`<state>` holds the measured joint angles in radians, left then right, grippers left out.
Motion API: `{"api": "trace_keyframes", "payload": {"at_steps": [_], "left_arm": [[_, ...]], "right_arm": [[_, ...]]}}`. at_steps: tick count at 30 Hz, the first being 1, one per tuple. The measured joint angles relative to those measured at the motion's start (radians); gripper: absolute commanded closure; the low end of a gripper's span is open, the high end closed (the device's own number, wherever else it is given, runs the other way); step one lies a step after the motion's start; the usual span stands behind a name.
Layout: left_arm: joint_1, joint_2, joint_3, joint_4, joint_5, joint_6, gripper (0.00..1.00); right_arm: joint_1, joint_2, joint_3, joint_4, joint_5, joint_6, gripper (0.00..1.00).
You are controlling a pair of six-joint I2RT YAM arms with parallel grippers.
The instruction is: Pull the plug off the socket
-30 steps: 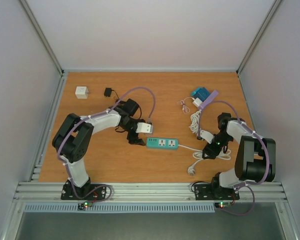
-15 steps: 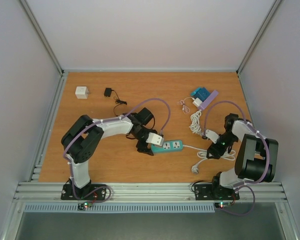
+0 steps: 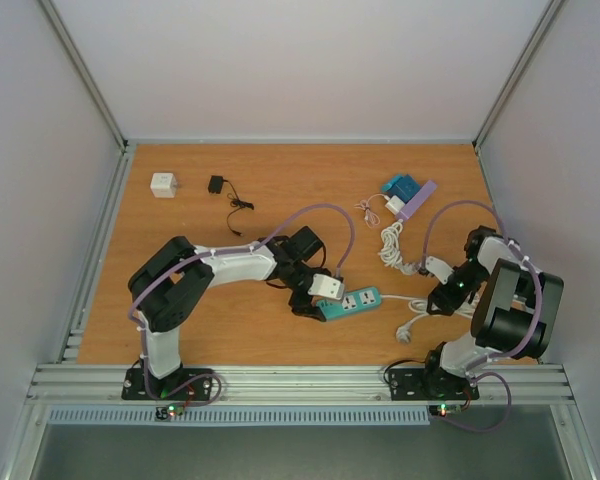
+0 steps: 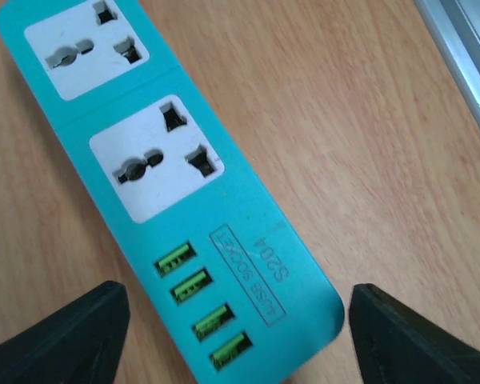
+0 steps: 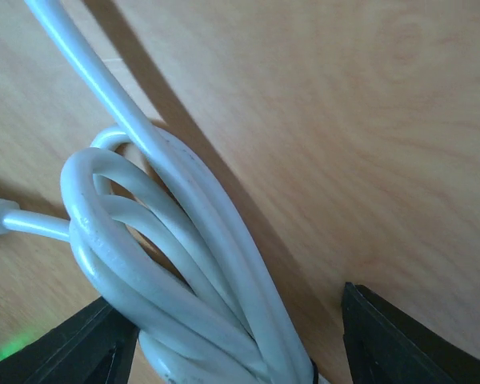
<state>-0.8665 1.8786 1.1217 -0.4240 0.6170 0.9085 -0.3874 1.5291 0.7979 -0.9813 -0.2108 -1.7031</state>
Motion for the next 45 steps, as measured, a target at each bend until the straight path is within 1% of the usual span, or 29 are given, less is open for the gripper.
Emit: {"api": "trace_keyframes", "payload": {"at_steps": [3,7,9,13,16,21,26,31,35,40,45], "left_arm": [[0.003,0.000,-0.002,0.023,-0.001,-0.037,0.16],[0.032,-0.015,-0.024,0.050,0.003,-0.093,0.12],[0.066,-0.033,-0.038,0.056,0.006,-0.125,0.10],[0.159,-0.083,-0.054,0.088,0.001,-0.193,0.07],[0.212,-0.137,-0.084,0.132,-0.017,-0.247,0.05],[0.251,-0.215,-0.132,0.203,-0.059,-0.334,0.04],[0.285,-0.246,-0.156,0.254,-0.102,-0.405,0.04],[0.302,-0.264,-0.159,0.273,-0.128,-0.442,0.05],[0.301,-0.264,-0.158,0.272,-0.127,-0.465,0.06],[0.301,-0.248,-0.132,0.273,-0.126,-0.497,0.06],[0.301,-0.241,-0.120,0.272,-0.127,-0.515,0.06]], "right_arm": [[-0.014,0.039,0.062,-0.015,-0.003,0.017,0.27],[-0.022,0.055,0.204,-0.048,-0.063,0.077,0.24],[-0.022,0.055,0.261,-0.059,-0.105,0.117,0.24],[-0.022,0.053,0.321,-0.088,-0.192,0.212,0.22],[-0.022,0.053,0.367,-0.093,-0.265,0.335,0.22],[-0.022,0.063,0.472,-0.023,-0.386,0.681,0.22],[-0.022,0.105,0.519,0.095,-0.438,1.022,0.22],[-0.022,0.214,0.546,0.175,-0.470,1.291,0.22],[-0.022,0.285,0.546,0.218,-0.494,1.435,0.21],[-0.006,0.310,0.538,0.282,-0.509,1.555,0.20],[0.051,0.354,0.556,0.322,-0.460,1.658,0.22]]}}
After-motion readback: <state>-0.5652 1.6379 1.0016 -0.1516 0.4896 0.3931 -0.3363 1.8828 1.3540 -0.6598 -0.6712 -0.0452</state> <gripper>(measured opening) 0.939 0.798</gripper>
